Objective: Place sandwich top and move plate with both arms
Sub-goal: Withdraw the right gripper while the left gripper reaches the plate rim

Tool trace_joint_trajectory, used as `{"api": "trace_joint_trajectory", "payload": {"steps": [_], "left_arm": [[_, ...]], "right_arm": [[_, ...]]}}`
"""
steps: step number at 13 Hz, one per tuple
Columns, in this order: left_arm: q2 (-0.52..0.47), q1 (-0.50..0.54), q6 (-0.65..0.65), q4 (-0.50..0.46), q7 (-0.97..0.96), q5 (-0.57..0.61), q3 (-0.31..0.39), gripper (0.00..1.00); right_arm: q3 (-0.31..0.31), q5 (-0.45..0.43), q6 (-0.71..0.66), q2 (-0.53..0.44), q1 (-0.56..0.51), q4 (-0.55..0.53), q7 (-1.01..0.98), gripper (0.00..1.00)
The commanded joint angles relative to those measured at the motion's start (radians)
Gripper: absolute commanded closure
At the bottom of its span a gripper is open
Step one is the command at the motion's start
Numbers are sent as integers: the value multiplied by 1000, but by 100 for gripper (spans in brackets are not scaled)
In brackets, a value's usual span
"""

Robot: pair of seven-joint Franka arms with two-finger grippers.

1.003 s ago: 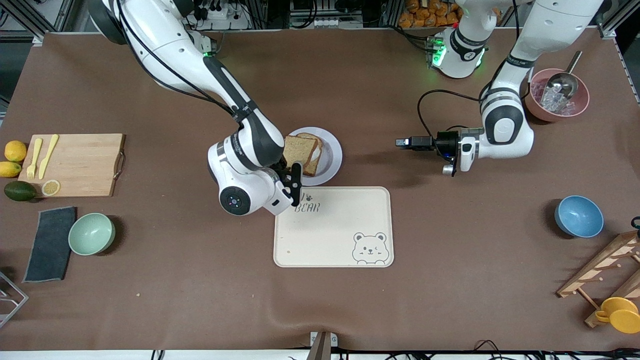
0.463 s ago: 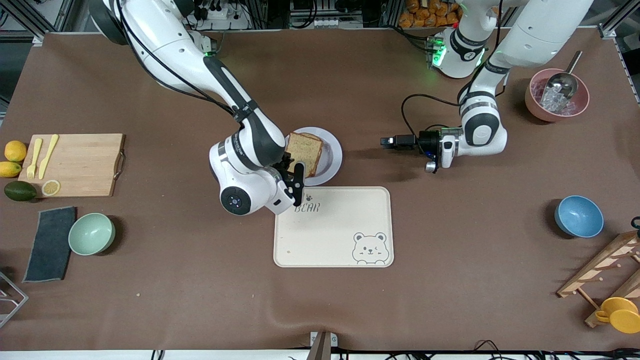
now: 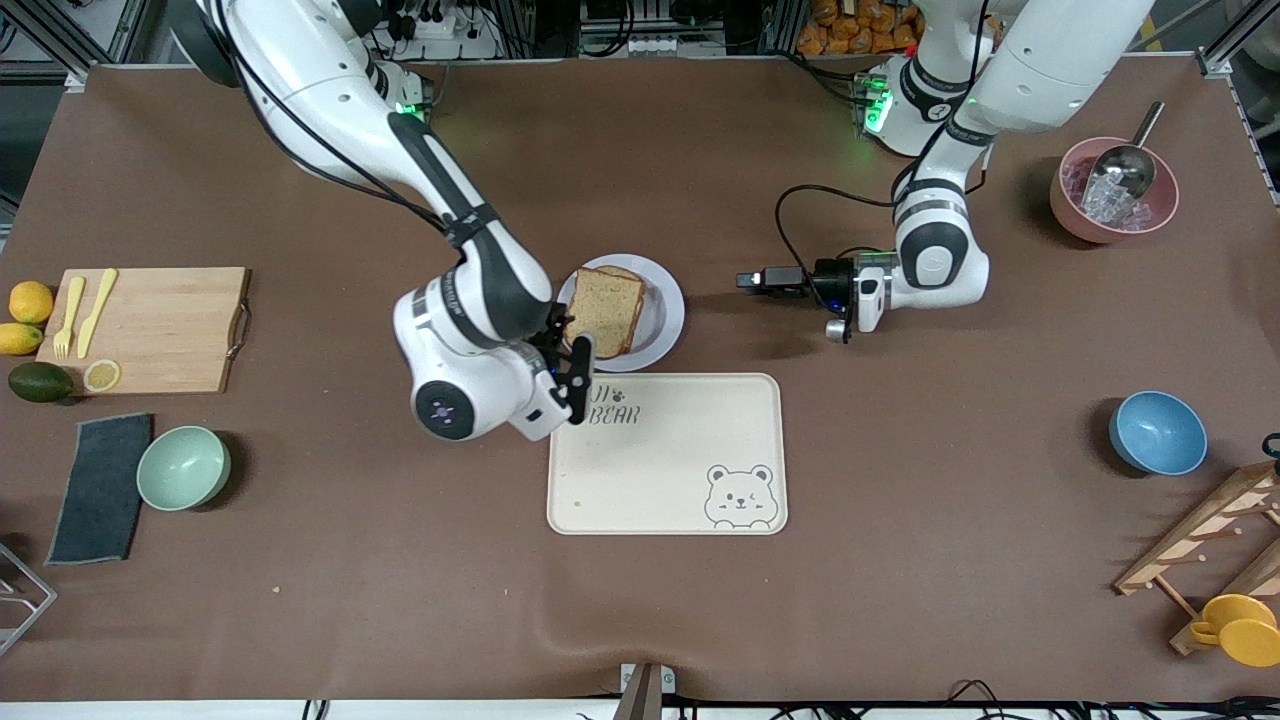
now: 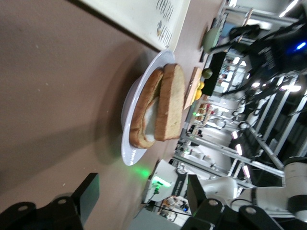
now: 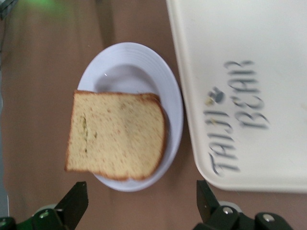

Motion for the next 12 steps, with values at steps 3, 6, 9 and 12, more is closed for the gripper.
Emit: {"api": "trace_joint_trajectory", "payload": {"steps": [3, 6, 9, 12], "left_arm": [[31, -110, 113, 37, 32, -113, -3, 23], [92, -138, 113, 67, 136, -168, -5, 29], [172, -143, 113, 109, 247, -196, -5, 37], [186, -155, 113, 127, 259, -207, -8, 42]], "right_arm": [[-184, 8, -88, -135, -96, -14, 100, 0], [-289, -99, -173, -276, -97, -39, 317, 0], [-295, -265, -171, -471, -105, -127, 603, 0], [-269, -427, -178, -571, -146, -129, 797, 0]]}}
